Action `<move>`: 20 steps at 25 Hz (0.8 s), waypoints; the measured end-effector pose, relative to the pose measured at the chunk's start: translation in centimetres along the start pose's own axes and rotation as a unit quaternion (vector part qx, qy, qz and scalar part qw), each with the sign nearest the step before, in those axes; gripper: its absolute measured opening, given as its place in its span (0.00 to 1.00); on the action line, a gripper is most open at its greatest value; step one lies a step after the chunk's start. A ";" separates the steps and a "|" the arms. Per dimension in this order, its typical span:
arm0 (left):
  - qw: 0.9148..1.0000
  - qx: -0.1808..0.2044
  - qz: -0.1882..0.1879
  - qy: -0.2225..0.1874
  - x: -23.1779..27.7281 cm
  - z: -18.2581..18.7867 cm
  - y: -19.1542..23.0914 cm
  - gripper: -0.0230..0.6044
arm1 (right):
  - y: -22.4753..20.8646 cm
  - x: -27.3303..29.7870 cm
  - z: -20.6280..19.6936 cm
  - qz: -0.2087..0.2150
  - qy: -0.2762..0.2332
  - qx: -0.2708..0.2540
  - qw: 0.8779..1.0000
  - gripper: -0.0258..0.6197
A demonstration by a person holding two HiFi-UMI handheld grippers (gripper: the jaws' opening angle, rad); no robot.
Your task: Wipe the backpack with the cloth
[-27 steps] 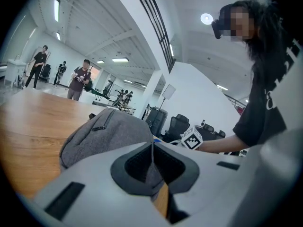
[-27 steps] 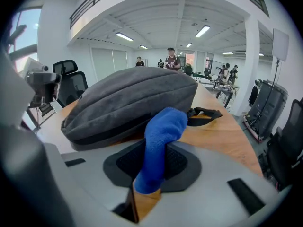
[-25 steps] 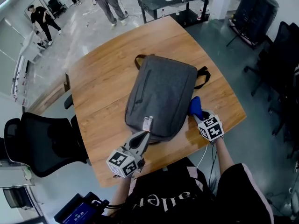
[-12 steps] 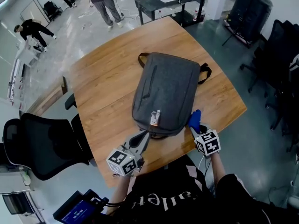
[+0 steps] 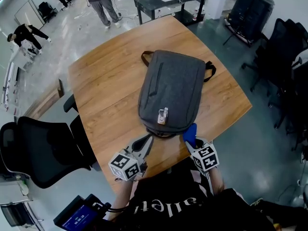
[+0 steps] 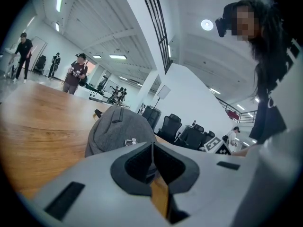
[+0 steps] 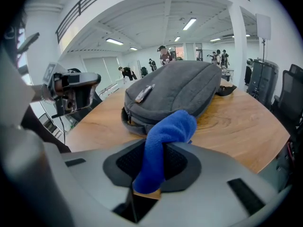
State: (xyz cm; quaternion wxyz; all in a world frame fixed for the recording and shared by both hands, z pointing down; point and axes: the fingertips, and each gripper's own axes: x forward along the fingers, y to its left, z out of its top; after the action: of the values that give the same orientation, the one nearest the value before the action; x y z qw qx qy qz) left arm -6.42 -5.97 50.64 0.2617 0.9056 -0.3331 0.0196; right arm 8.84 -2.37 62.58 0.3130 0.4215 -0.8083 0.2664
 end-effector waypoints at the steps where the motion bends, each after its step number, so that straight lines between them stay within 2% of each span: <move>1: 1.000 -0.002 -0.001 0.000 -0.5 0.1 0.1 0.04 | 1.2 0.0 0.1 0.005 0.002 -0.005 1.000 0.18; 6: 1.000 -0.012 0.007 -0.015 -2.1 0.4 1.1 0.04 | 4.8 -0.5 1.6 0.011 -0.009 -0.048 0.999 0.18; 12: 0.999 -0.021 0.026 -0.031 -3.7 0.5 2.5 0.04 | 8.4 -1.9 8.3 0.044 -0.068 -0.063 0.995 0.18; 20: 0.998 -0.028 0.033 -0.041 -4.3 -0.1 3.2 0.04 | 14.0 5.2 16.8 0.114 -0.105 -0.107 0.982 0.18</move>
State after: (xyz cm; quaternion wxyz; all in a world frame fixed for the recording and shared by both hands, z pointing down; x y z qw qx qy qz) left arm -11.72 -5.38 51.31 0.2726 0.8864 -0.3738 -0.0180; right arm -10.08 -9.72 52.91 0.2377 0.3167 -0.9030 0.1668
